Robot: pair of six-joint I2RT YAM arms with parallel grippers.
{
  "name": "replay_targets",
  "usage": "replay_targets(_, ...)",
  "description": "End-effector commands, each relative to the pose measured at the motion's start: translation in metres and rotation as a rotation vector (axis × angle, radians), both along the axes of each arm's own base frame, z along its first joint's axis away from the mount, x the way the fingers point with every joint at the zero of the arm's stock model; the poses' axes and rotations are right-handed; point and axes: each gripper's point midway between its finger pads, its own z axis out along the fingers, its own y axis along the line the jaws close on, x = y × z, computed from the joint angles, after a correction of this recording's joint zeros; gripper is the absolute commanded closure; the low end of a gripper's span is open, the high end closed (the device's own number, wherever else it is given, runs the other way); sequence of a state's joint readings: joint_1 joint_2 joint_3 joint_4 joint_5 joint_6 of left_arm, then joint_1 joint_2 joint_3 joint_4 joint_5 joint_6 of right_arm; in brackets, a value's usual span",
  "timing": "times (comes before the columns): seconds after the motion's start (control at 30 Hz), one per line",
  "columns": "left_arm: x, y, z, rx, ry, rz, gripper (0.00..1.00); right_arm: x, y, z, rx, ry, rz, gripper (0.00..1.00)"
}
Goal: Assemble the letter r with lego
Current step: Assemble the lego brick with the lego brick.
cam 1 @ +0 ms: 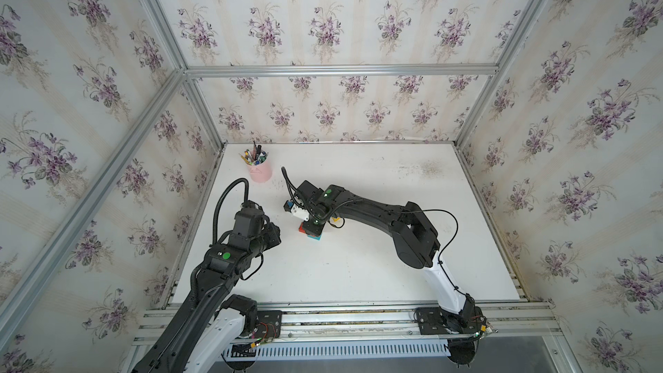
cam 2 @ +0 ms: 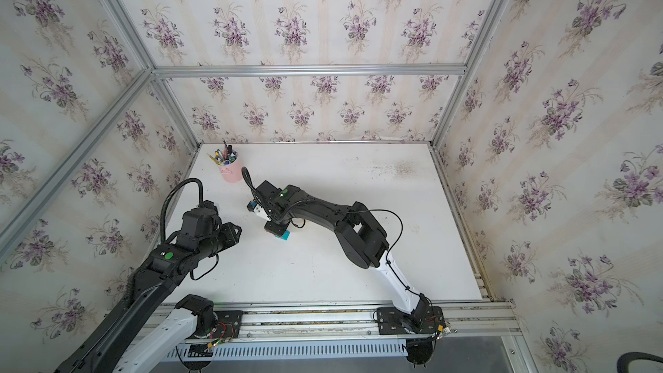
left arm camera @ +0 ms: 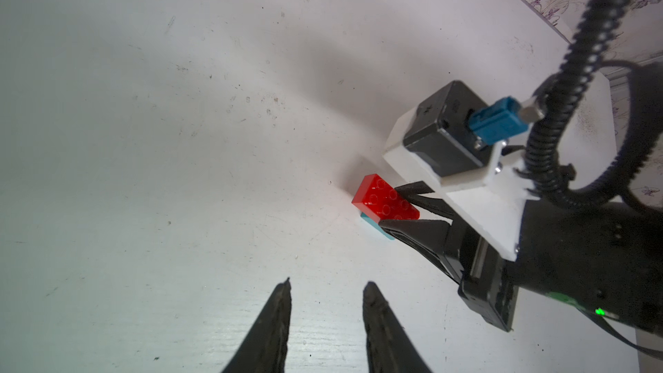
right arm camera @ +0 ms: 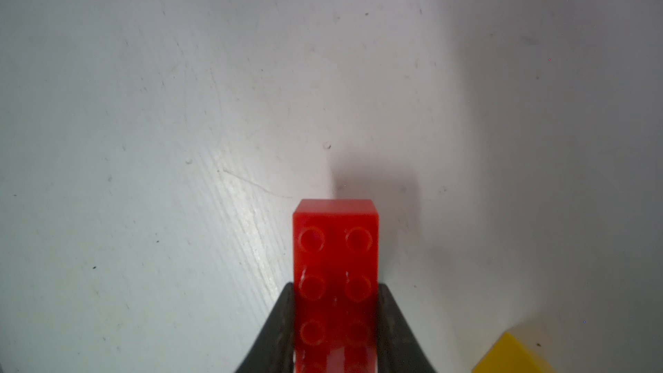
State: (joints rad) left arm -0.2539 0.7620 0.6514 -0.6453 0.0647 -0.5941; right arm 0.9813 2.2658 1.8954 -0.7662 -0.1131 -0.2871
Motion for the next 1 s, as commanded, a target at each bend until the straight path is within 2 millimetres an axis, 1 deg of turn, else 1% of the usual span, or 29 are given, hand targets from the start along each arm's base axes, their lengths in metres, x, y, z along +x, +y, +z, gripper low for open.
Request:
replay_targets(0.0,0.0023,-0.0017,0.0016,-0.013,-0.009,0.001,0.63,-0.0004,-0.0011,0.0041,0.002,-0.010,0.008,0.73)
replay_targets(0.3,0.0006,0.0000,0.0018,-0.009,-0.010,0.006,0.63,0.0035,-0.0030,-0.0012,-0.009,-0.028,-0.001,0.73)
replay_targets(0.5,-0.0001,0.0007,0.0021,-0.008,-0.013,0.007,0.63,0.0045,0.0007,0.0015,0.003,-0.029,0.001,0.73)
replay_targets(0.7,-0.0010,0.0023,0.0018,-0.005,-0.011,0.012,0.63,0.0056,0.0036,-0.0001,-0.007,-0.022,0.005,0.73)
replay_targets(0.97,-0.0021,0.0029,-0.0005,-0.006,-0.009,0.012,0.63,0.0016,0.0005,-0.0037,-0.024,-0.003,0.008,0.73)
